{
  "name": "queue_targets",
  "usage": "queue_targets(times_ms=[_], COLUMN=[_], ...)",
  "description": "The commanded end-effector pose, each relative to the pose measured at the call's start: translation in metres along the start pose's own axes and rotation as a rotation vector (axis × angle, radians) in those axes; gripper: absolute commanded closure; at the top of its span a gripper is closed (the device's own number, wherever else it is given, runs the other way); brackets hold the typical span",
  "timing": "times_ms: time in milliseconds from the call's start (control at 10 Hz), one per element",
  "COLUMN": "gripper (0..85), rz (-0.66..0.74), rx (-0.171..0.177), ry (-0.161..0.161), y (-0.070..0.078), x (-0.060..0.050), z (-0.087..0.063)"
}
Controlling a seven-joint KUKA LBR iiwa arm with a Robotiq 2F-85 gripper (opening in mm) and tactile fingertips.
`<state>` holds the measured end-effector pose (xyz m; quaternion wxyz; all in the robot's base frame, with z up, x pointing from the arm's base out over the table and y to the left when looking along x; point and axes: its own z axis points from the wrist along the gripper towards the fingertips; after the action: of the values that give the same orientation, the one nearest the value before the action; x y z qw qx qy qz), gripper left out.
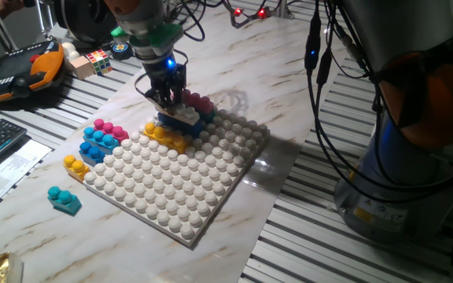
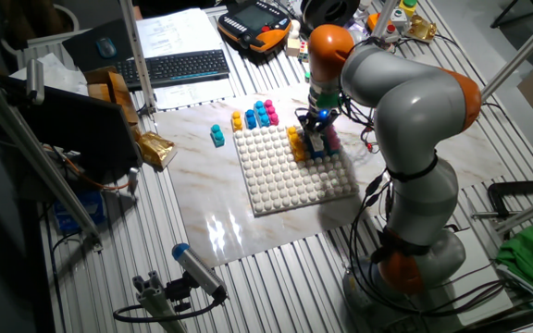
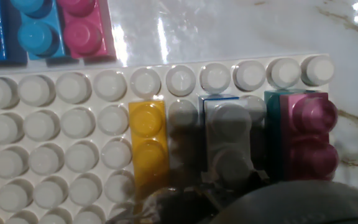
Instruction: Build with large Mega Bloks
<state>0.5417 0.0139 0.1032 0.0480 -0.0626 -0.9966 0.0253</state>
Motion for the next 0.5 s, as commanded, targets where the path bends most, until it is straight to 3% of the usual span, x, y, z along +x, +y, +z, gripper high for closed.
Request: queue_targets(times_ms=[0, 400], gripper=[84.3, 84.3], rz=[0.001, -0.002], rx=[0.0, -0.017], ry=[-0.001, -0.016], y=[0.0003, 0.0008], x=[0.0003, -0.0068], z=[0.0017, 0.0086])
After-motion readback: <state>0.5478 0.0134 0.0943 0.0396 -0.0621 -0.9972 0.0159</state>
